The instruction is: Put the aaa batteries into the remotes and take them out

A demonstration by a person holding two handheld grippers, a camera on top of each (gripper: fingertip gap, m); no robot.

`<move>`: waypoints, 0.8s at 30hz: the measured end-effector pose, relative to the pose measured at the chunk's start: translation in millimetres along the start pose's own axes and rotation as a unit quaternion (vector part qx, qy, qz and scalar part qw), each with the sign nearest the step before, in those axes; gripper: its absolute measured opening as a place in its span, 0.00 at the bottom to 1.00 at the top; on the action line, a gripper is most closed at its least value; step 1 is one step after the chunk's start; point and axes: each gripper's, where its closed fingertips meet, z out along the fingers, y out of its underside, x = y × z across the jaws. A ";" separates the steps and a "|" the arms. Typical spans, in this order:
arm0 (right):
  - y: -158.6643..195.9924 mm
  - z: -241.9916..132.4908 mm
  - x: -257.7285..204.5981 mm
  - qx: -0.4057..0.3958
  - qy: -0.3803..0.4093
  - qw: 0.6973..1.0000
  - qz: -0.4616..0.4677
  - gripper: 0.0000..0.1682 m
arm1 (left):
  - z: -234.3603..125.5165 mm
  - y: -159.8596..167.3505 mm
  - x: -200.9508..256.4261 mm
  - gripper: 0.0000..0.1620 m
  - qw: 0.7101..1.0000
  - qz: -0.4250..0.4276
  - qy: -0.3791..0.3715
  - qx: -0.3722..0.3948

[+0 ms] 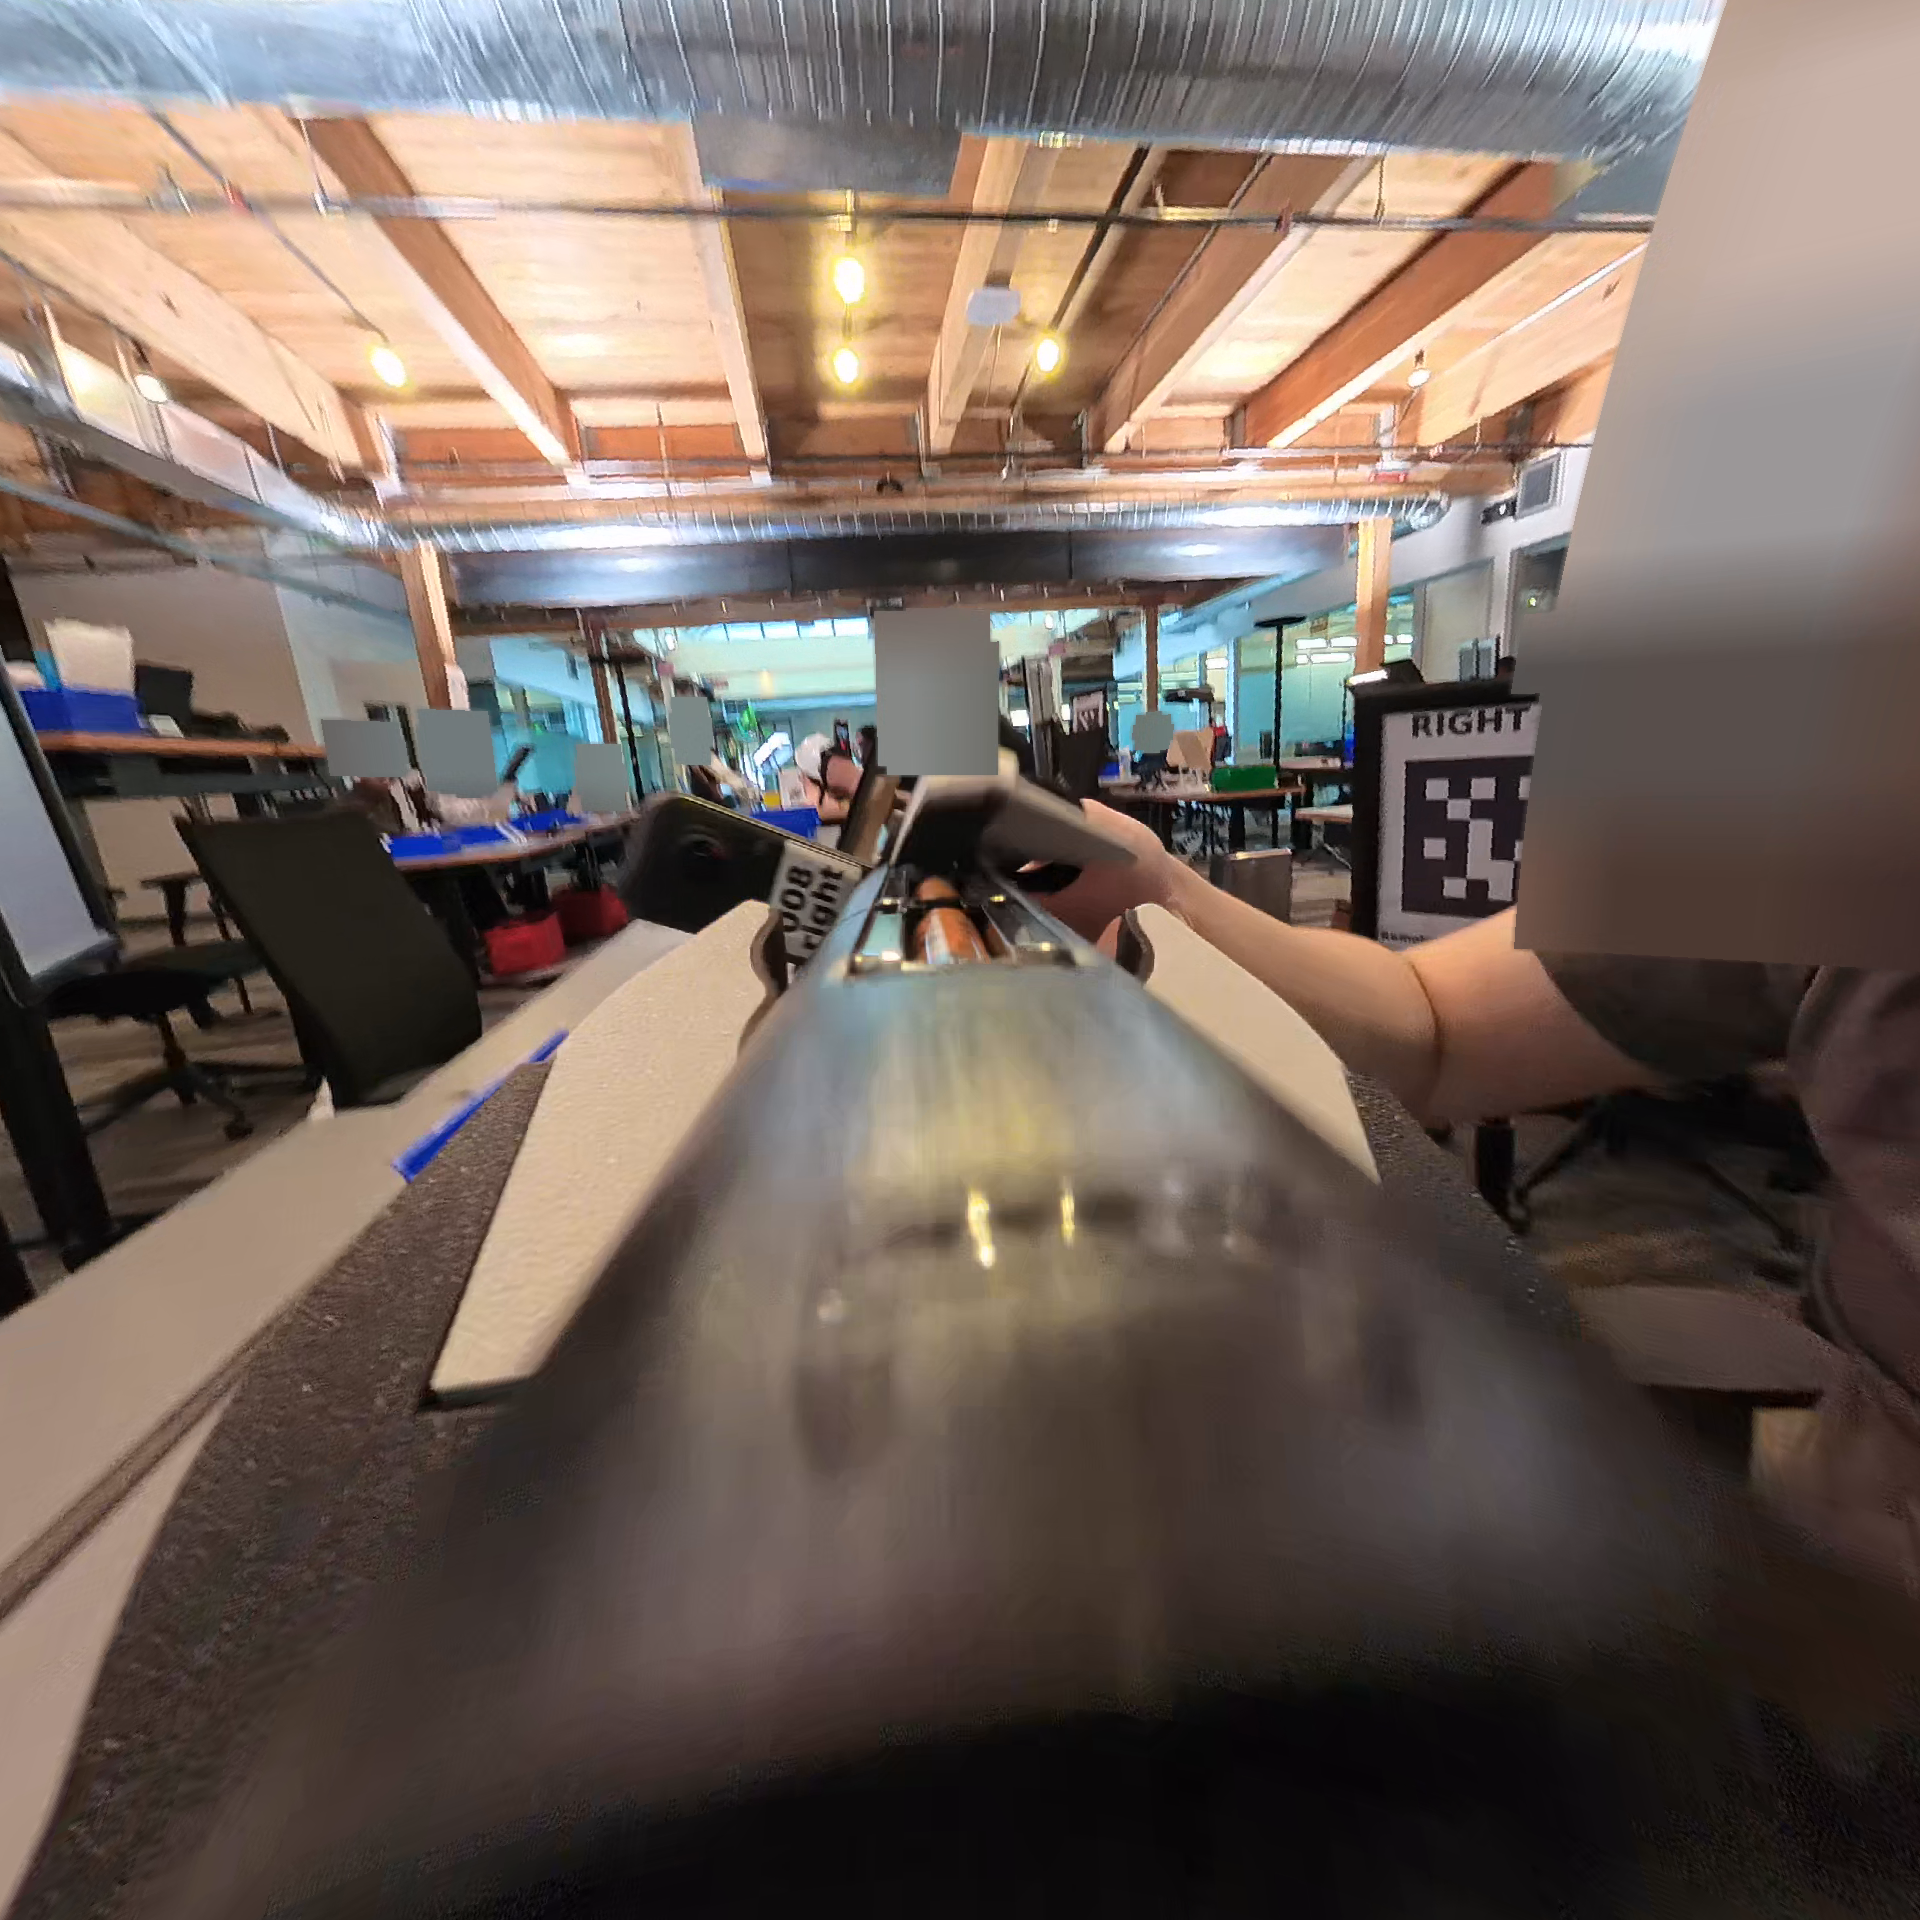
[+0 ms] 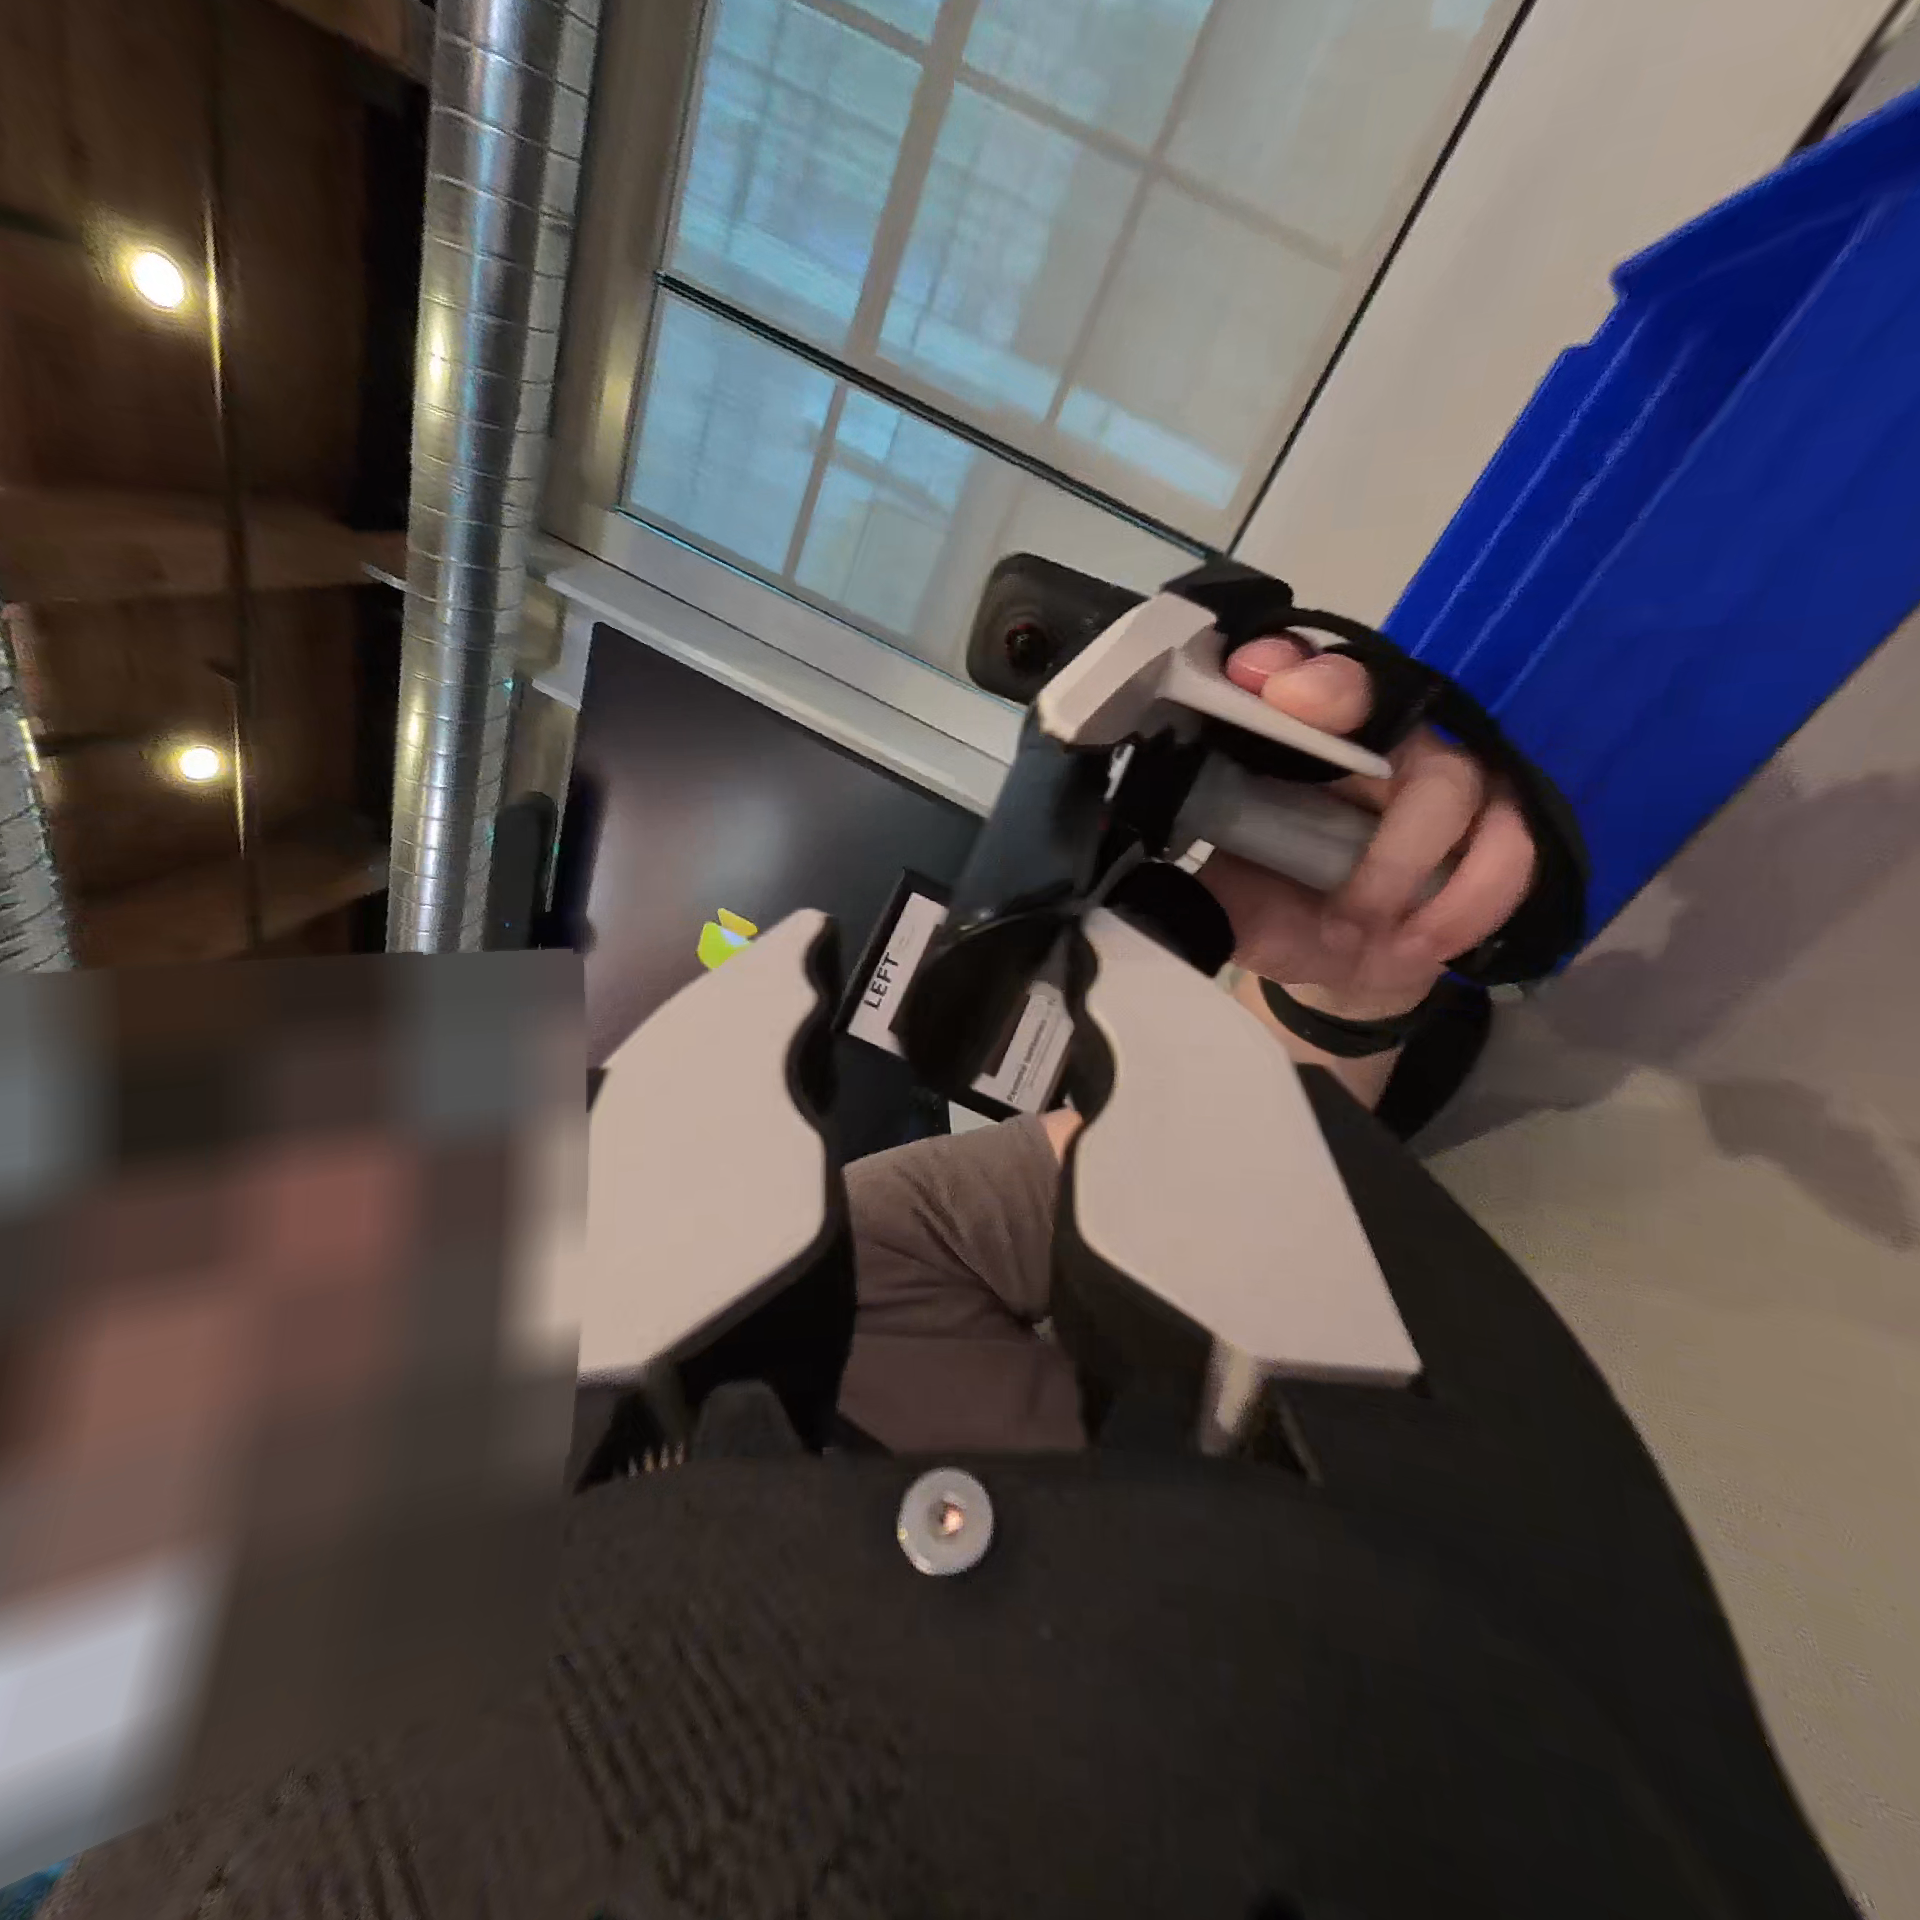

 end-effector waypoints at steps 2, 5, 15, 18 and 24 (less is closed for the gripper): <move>-2.1 -4.3 11.2 0.000 0.012 1.000 -0.001 0.16 | 1.3 6.2 -4.6 0.38 1.000 -0.012 -0.009 -0.007; -5.5 -14.3 17.9 0.010 0.017 1.000 -0.001 0.15 | 6.6 17.8 -9.3 0.39 0.998 -0.035 -0.011 -0.043; -39.8 -76.5 16.6 0.089 0.059 0.993 -0.047 0.11 | -2.3 17.4 -23.6 0.46 0.989 -0.138 -0.018 -0.058; -42.6 -93.9 23.9 0.102 0.091 0.989 -0.054 0.11 | -10.3 15.1 -31.8 0.42 0.979 -0.198 -0.018 -0.047; -39.5 -108.4 29.7 0.126 0.107 0.985 -0.057 0.11 | -7.6 49.7 -33.7 0.34 0.954 -0.264 -0.031 -0.137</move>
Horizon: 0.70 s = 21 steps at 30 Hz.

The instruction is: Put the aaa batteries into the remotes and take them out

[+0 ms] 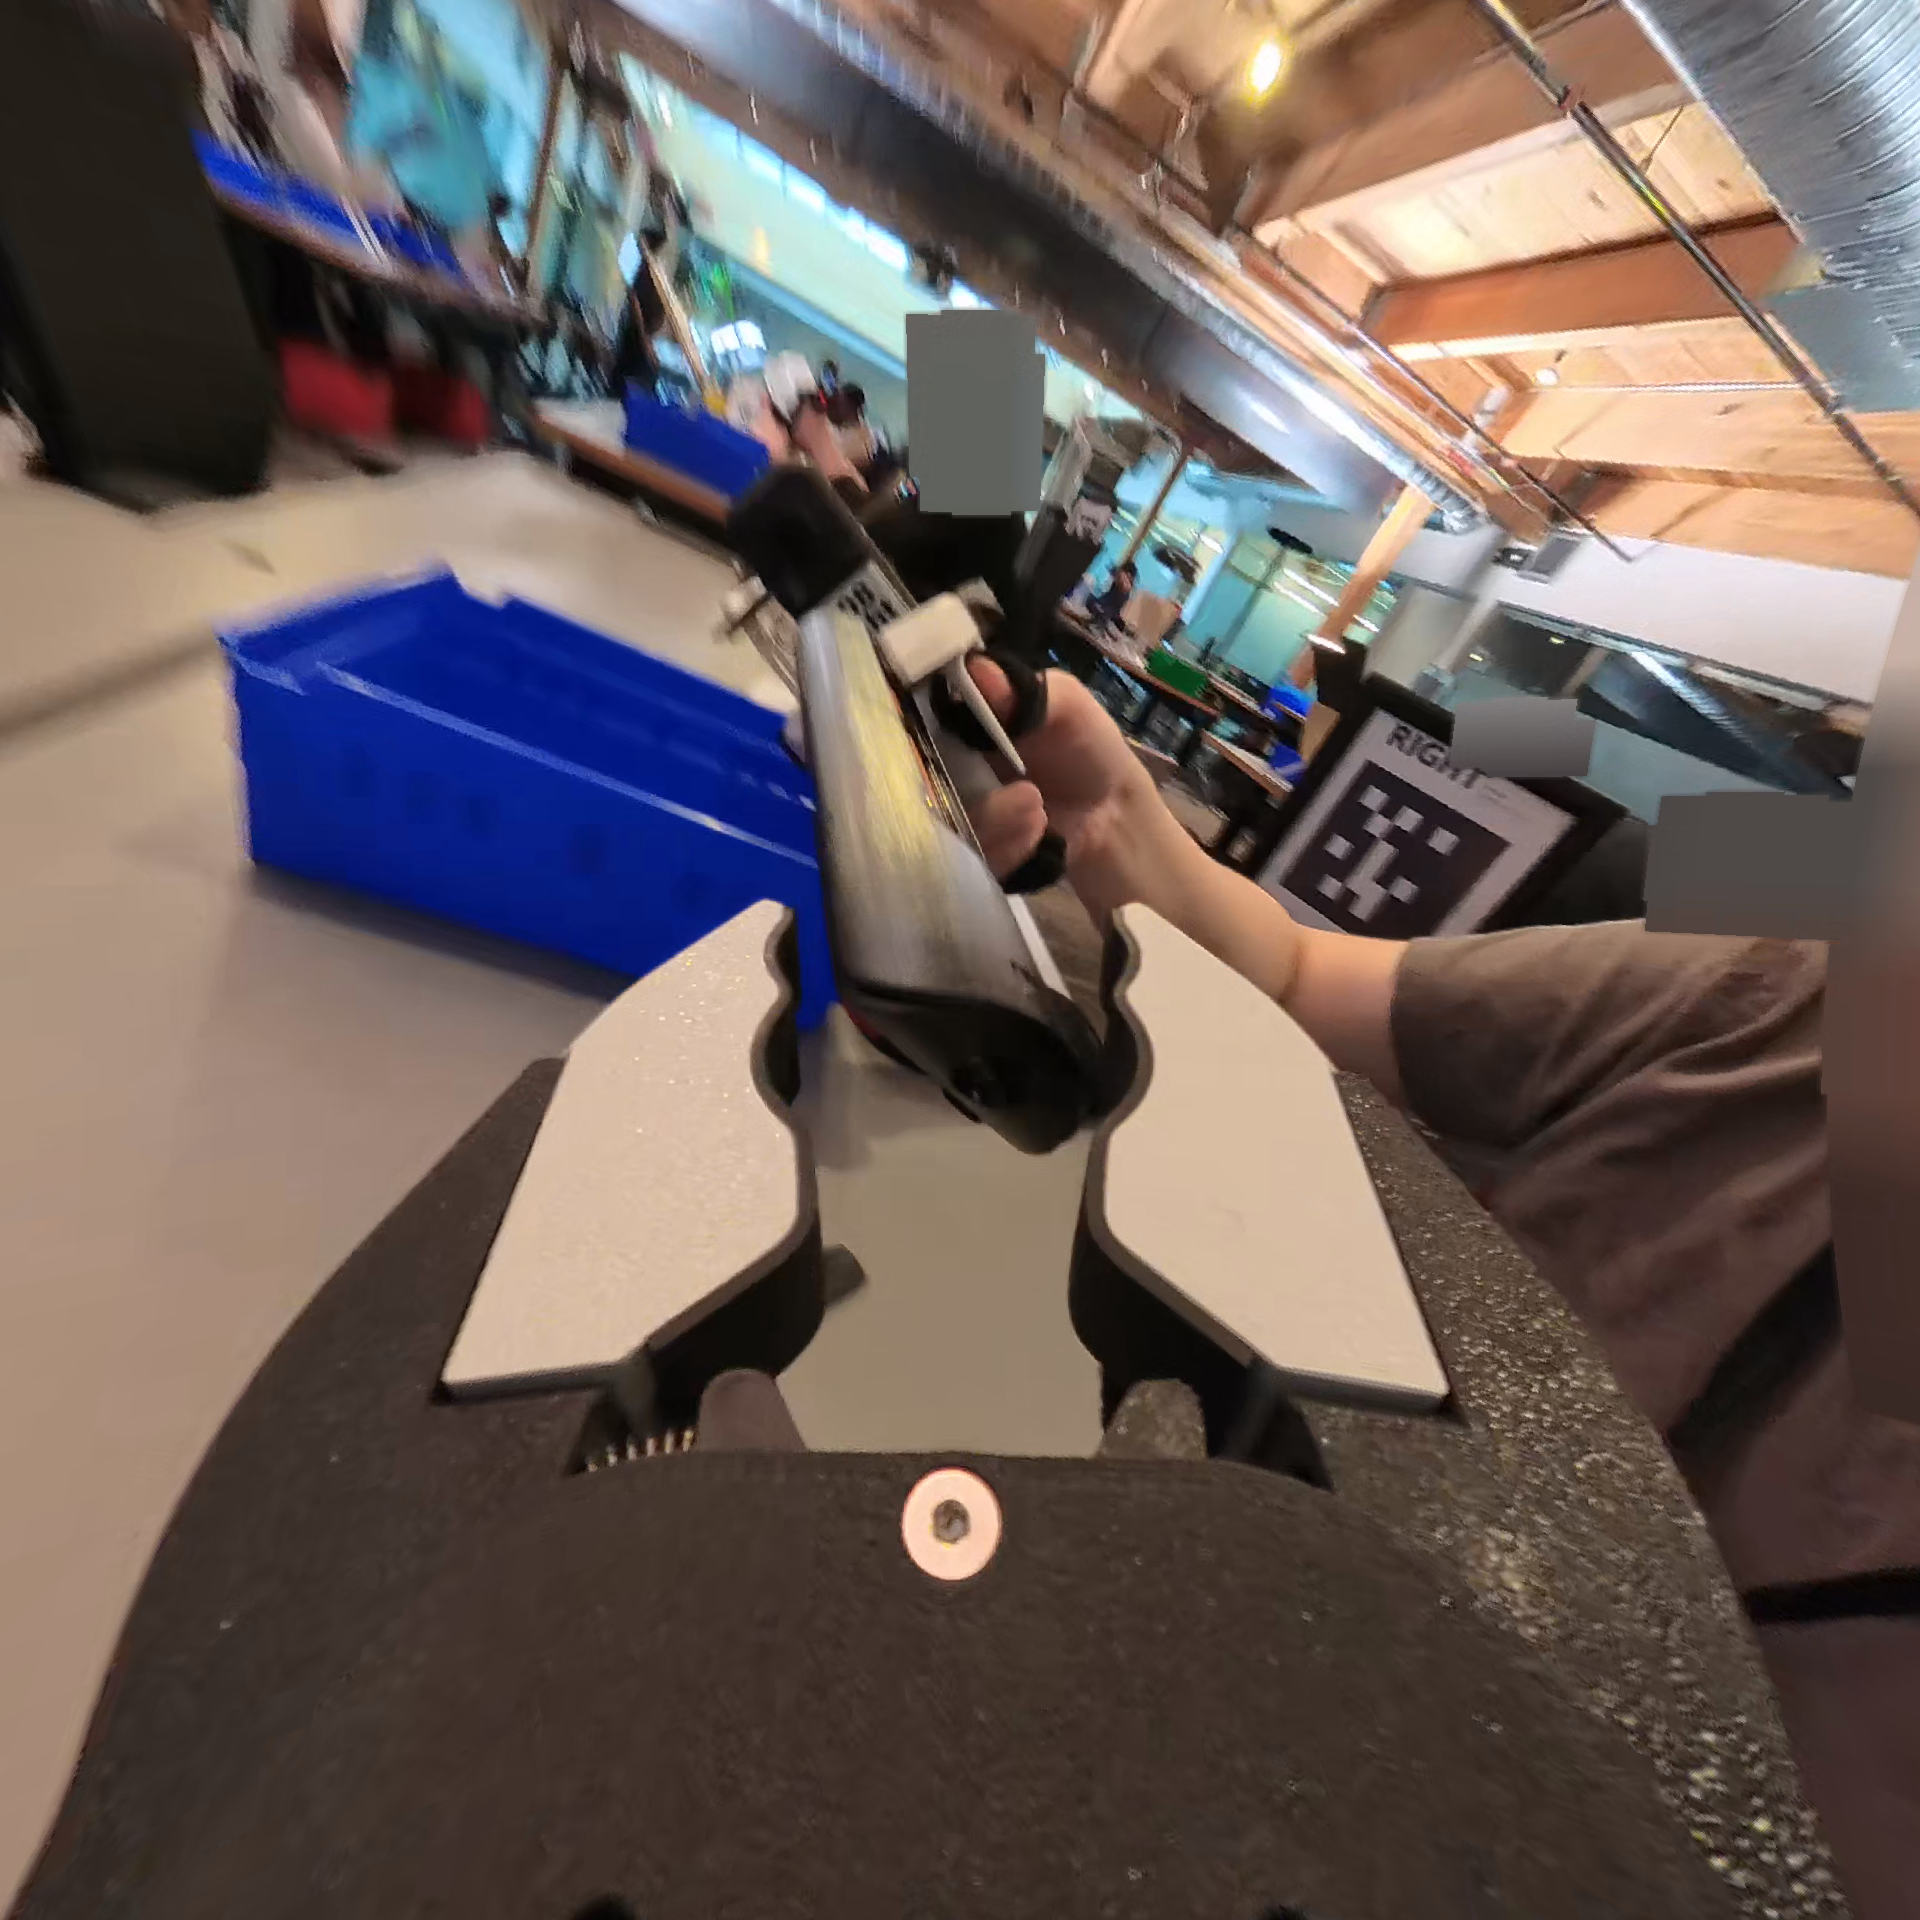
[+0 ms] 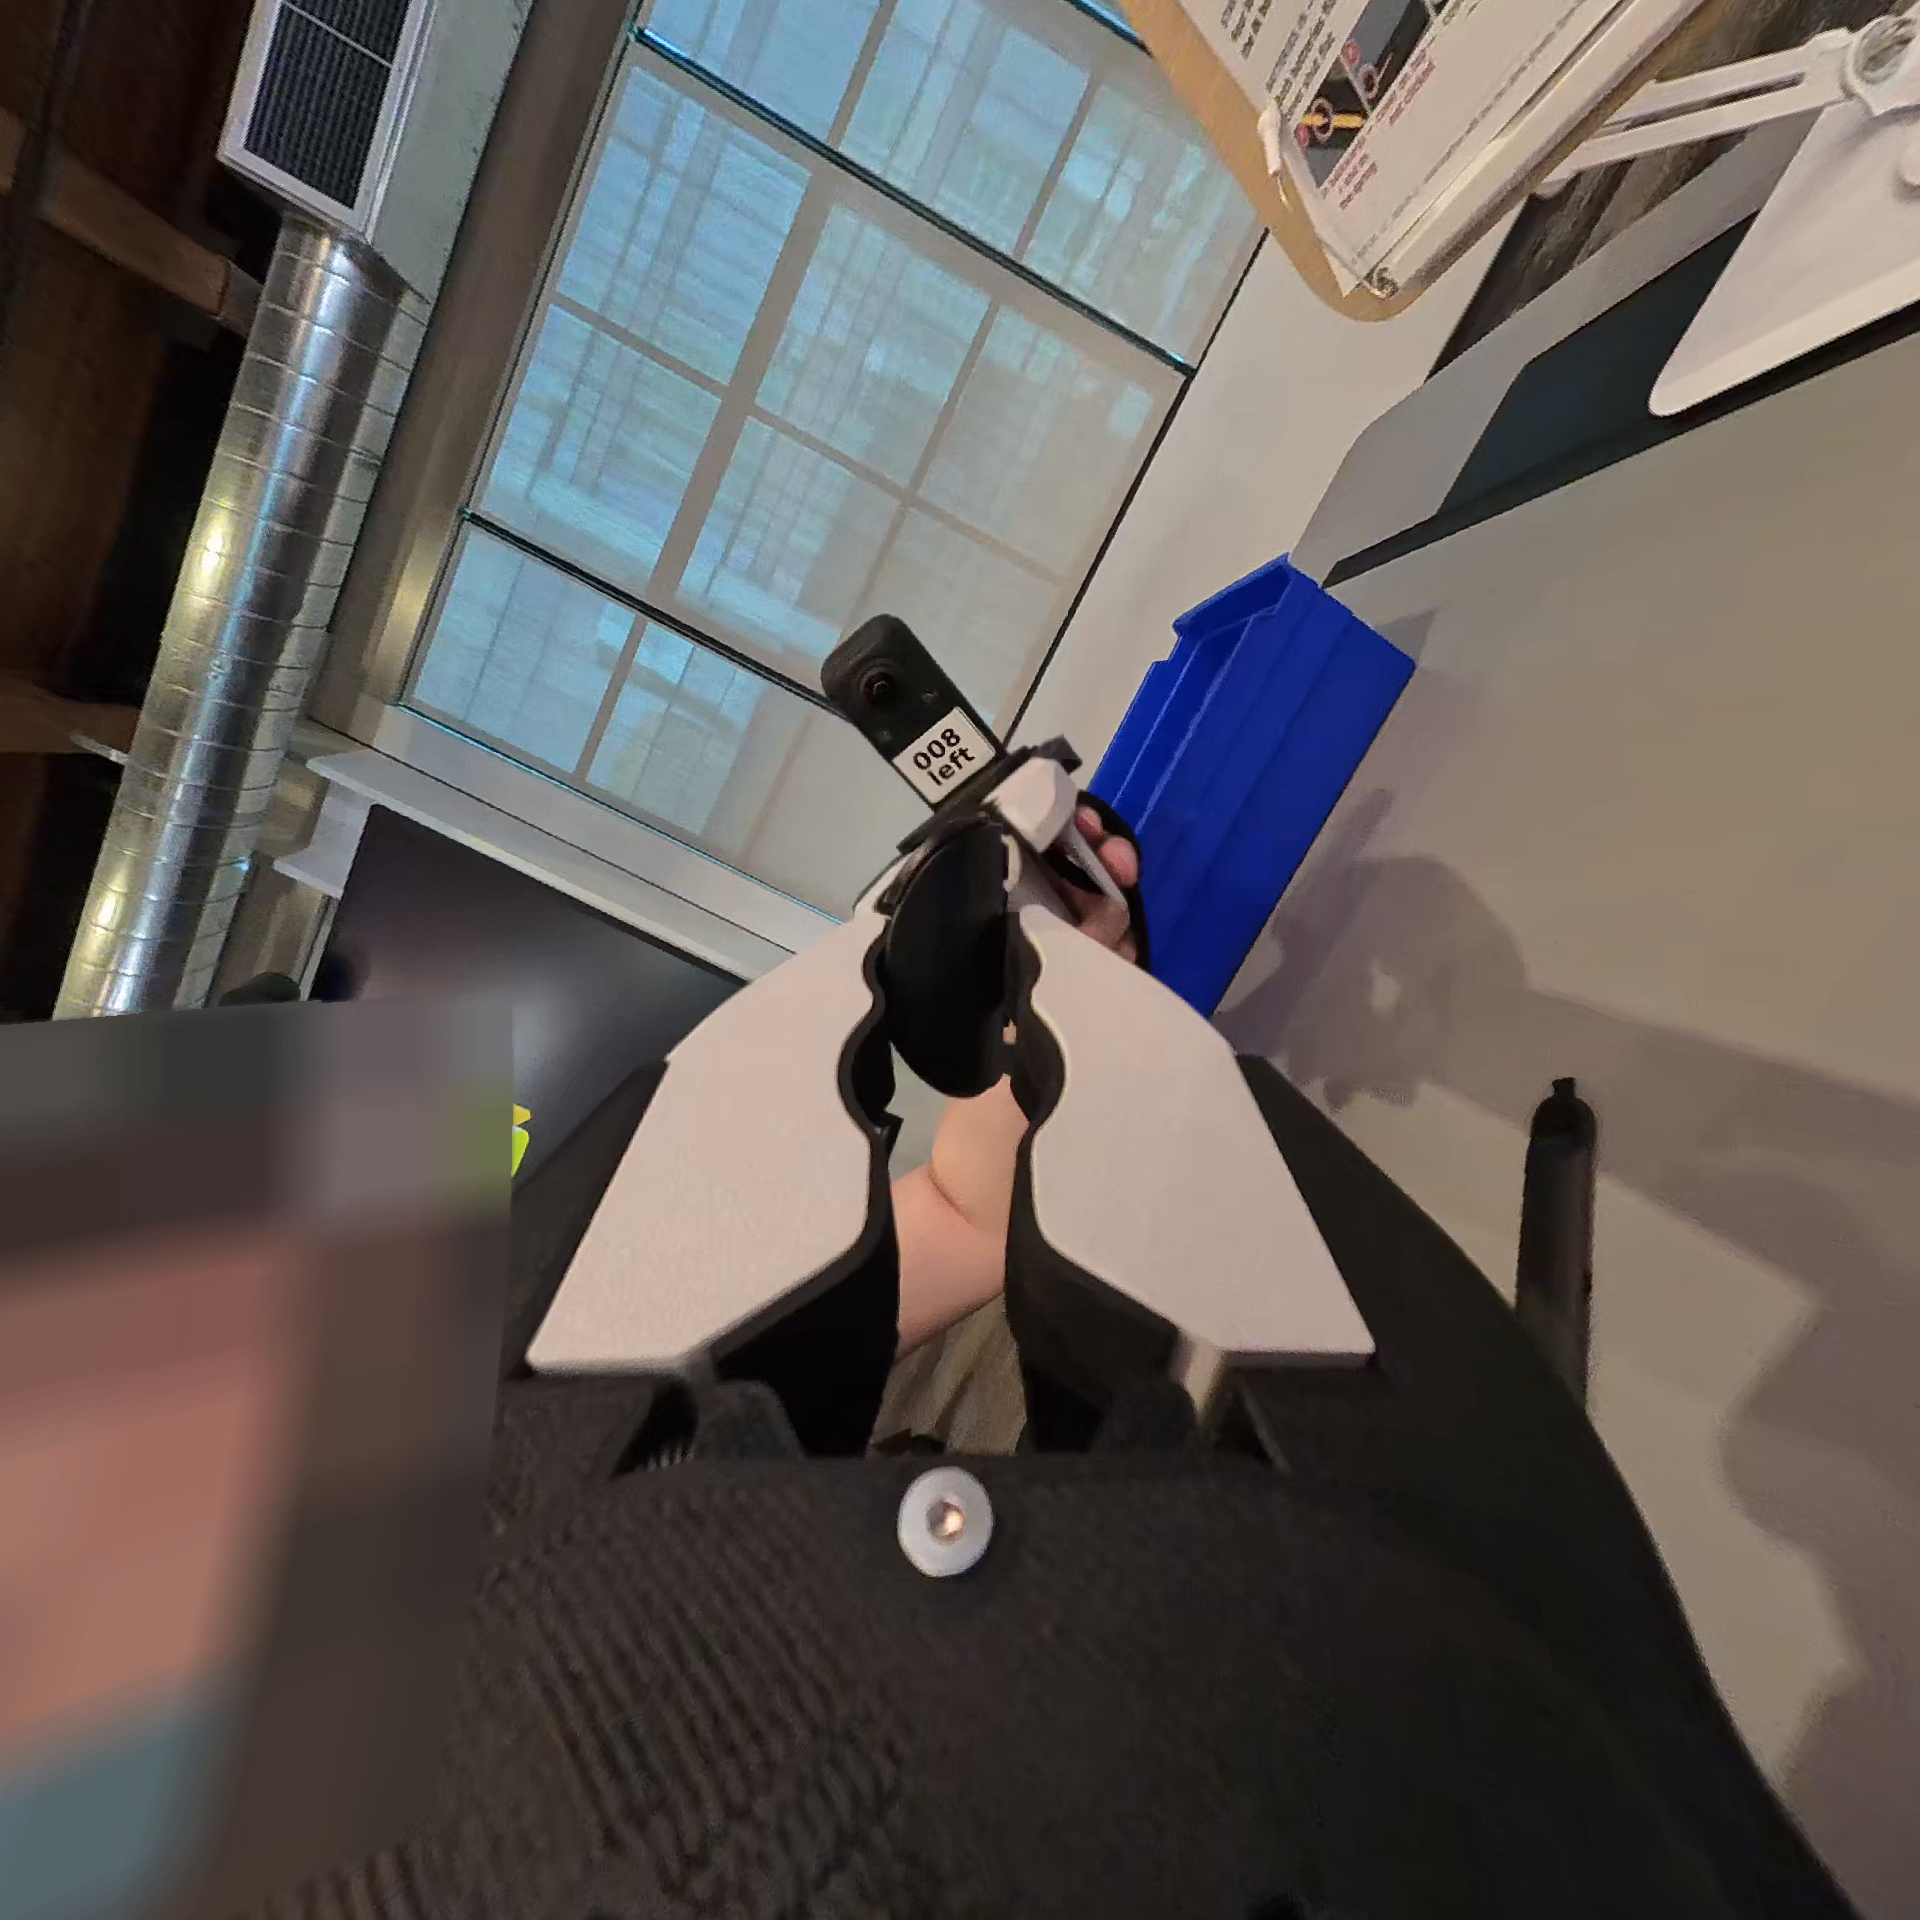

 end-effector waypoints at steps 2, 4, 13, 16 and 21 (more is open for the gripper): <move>-1.1 -2.1 2.9 0.015 -0.008 1.000 0.014 0.11 | 3.9 10.1 -5.3 0.35 0.999 -0.021 -0.014 -0.026; -2.0 -3.6 7.7 0.026 -0.008 0.999 0.020 0.11 | 7.3 19.4 -10.2 0.36 0.997 -0.050 -0.026 -0.051; 3.2 -1.2 18.6 0.019 0.021 1.000 -0.004 0.11 | 6.5 10.8 -19.8 0.25 0.994 -0.106 -0.030 -0.005; 2.1 0.5 18.5 0.022 0.016 1.000 -0.001 0.11 | 2.7 6.1 -21.0 0.22 0.995 -0.095 -0.034 0.000; 2.0 3.0 22.5 0.018 0.020 1.000 0.007 0.11 | -1.1 3.8 -26.9 0.22 0.993 -0.113 -0.032 0.011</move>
